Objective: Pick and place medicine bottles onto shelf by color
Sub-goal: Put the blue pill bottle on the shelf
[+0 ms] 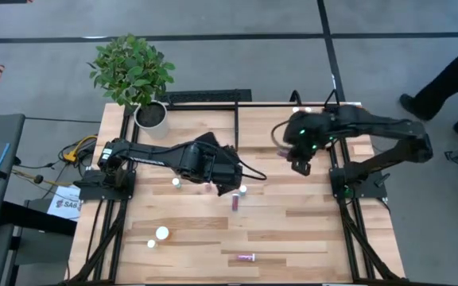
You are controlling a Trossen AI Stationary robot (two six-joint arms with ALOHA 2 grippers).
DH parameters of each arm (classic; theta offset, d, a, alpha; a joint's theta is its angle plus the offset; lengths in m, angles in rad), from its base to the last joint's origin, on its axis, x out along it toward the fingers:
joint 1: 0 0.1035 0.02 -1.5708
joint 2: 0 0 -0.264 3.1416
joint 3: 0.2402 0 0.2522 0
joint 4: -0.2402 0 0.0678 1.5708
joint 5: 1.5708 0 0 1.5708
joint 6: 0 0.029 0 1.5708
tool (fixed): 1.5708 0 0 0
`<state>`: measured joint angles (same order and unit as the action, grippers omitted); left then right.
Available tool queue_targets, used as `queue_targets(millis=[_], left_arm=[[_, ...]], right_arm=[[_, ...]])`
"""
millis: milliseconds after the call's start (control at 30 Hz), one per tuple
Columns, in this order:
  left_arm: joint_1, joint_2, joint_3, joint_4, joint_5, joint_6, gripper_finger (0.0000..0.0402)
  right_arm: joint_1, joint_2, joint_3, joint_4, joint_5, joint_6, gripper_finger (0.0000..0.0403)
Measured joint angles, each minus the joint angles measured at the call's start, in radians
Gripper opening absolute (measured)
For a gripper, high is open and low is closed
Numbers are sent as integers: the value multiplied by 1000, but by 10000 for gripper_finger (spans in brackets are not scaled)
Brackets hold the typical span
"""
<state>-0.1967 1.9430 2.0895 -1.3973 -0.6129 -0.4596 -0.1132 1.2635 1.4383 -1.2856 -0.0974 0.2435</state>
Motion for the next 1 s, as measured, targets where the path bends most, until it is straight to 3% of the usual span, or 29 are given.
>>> queue_targets(millis=[133,367,567,733,1000], left_arm=[[0,0,0,178,-22,268,251],[-3,0,0,442,27,724,251],[-26,0,0,595,16,967,251],[-51,9,0,714,-77,1119,251],[-64,8,0,795,-107,1205,251]], right_arm=[[-23,-38,37,5,-154,152,119],[-18,-54,44,81,-405,456,119],[-3,-46,43,186,-481,656,119],[-3,-44,44,318,-513,838,119],[-3,-44,44,462,-517,951,119]])
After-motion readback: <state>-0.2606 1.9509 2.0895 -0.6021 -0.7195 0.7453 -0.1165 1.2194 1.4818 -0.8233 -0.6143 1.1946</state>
